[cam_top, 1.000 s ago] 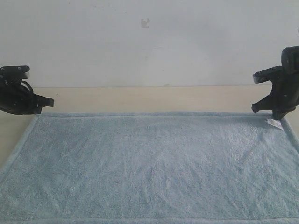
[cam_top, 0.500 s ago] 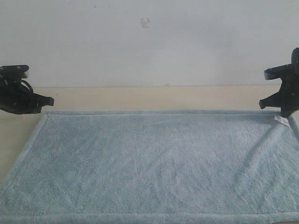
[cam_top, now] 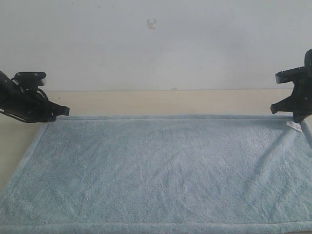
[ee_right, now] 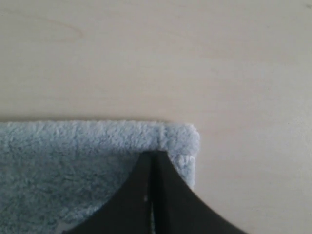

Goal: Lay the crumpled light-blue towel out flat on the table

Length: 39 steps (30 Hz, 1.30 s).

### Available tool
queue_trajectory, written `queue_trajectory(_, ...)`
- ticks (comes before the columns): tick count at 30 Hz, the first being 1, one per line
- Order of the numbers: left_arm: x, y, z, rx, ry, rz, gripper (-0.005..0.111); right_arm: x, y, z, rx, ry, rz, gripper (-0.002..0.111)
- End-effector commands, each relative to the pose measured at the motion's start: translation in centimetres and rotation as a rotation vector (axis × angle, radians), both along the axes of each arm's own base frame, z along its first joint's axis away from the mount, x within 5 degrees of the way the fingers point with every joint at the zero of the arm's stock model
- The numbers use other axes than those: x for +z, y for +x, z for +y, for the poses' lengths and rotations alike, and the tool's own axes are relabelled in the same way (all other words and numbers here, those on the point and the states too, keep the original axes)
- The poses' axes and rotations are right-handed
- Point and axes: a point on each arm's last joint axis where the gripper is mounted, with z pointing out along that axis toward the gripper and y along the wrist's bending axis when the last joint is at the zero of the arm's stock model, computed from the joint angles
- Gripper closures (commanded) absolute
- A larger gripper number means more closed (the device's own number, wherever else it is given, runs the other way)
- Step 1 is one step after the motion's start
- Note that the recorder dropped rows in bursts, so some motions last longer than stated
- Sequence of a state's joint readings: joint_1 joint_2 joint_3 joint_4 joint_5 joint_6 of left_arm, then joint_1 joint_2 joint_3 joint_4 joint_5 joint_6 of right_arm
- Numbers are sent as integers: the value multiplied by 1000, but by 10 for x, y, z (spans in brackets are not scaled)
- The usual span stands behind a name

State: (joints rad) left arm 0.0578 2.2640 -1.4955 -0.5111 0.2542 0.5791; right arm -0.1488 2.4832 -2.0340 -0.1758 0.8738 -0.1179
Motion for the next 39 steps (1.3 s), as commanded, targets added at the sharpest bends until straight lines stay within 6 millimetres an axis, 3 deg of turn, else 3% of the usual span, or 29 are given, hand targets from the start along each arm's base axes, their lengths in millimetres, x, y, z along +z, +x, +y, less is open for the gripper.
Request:
queue_trajectory(1, -11, 2, -1, 7, 3, 4, 103, -19, -8, -5, -18, 19, 99, 108)
queue_trajectory(5, -19, 2, 3, 12, 19, 4, 103, -19, -9, -5, -17, 19, 105, 108)
queue_trajectory(16, -19, 1, 37, 93, 25, -8, 103, -20, -12, -5, -26, 18, 135, 108)
queue_trajectory(20, -17, 1, 40, 98, 26, -13, 103, -15, -10, -5, -23, 18, 111, 108)
queue_trajectory(24, 0, 3, 36, 94, 32, -55, 103, 9, -5, 1, 13, 69, 24, 108)
queue_trajectory(31, 52, -3, 28, 66, -5, -99, 103, 49, -6, 5, 35, 95, -57, 108)
queue_trajectory(35, 78, -13, 25, 49, -17, -115, 103, 69, -16, 9, 34, 115, -83, 108)
queue_trajectory(39, 91, -33, 22, 56, -43, -104, 103, 82, -35, 12, 33, 115, -87, 108)
